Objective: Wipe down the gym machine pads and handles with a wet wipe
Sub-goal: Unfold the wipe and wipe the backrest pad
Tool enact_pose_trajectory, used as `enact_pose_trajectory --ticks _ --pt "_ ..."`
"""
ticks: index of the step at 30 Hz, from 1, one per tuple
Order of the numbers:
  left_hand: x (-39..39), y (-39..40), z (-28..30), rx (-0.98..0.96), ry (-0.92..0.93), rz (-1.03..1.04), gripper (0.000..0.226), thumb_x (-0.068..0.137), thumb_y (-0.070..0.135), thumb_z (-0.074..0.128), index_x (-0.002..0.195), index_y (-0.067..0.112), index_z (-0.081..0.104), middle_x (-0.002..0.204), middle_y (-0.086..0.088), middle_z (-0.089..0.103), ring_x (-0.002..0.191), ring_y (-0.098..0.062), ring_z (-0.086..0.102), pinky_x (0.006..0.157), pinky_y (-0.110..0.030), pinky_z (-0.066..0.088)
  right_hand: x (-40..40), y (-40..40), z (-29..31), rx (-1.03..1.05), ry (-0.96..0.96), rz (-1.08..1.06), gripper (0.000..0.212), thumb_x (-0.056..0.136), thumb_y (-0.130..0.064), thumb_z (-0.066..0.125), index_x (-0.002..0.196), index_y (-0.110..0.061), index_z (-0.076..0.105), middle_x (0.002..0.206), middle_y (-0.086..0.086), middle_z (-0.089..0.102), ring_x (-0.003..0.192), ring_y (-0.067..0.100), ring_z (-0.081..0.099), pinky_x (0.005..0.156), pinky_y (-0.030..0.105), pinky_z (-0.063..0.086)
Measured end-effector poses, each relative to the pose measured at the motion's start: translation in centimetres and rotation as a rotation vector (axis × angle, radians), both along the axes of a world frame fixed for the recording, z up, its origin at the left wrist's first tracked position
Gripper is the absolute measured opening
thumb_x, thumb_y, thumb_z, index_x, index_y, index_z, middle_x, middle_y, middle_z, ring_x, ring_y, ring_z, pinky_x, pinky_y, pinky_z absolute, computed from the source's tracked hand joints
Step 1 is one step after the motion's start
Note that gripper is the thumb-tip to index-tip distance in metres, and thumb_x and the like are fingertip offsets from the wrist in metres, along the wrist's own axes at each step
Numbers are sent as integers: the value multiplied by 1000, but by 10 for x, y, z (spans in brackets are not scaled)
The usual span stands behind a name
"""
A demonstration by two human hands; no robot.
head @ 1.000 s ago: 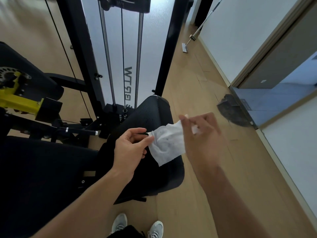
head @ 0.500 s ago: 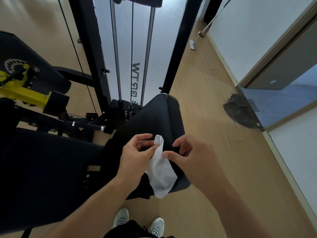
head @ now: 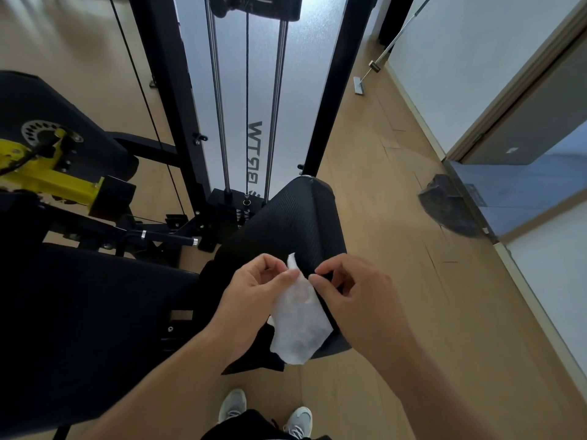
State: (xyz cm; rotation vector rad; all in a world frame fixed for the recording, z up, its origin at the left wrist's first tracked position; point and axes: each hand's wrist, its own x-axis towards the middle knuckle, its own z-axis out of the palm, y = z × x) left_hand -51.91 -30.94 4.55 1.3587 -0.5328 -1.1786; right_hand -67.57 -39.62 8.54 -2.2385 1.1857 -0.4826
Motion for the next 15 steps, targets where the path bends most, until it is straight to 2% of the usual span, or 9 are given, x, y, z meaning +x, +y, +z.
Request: enact_pose_trajectory --ticks 2,4,7,9,11,13,15 --pt "3 1 8 -45 16 36 28 81 39 71 92 14 65 96 -23 68 89 -31 68 84 -49 55 -1 4 6 72 -95 0 14 84 -50 74 91 -38 69 79 -15 63 80 6 60 66 15 46" --pt "5 2 19 -76 69 88 26 83 36 67 94 13 62 93 -17 69 83 -26 69 74 -42 58 -2 10 15 194 -148 44 26 78 -56 76 98 -40 69 85 -16 65 82 6 62 67 15 48" --pt "9 2 33 -107 94 146 28 82 35 67 99 14 61 90 -4 70 79 -20 68 69 -34 59 -1 14 22 331 -159 113 27 80 -43 82 105 -39 71 89 -22 68 78 1 63 64 12 47" --pt "12 4 41 -115 83 134 34 79 34 70 106 15 59 89 -2 71 80 -19 68 68 -34 59 -1 14 23 361 -206 89 13 86 -31 80 96 -37 74 83 -20 71 68 0 63 60 12 47" --pt "14 5 48 -114 75 75 47 73 29 74 116 18 57 90 -4 75 82 -20 72 65 -30 59 -3 11 23 364 -249 48 10 87 -28 79 84 -36 75 76 -18 72 64 1 63 58 12 46" --pt "14 6 53 -117 62 13 61 69 22 77 126 25 55 97 -10 76 88 -24 75 68 -30 61 -5 8 26 368 -274 36 11 86 -28 80 78 -36 75 74 -16 73 64 2 65 58 12 47" --pt "14 5 54 -116 7 23 68 67 22 79 130 29 55 94 -7 76 88 -24 75 71 -31 62 -8 5 28 414 -312 31 9 81 -38 79 75 -32 77 74 -12 75 65 4 67 60 17 51"
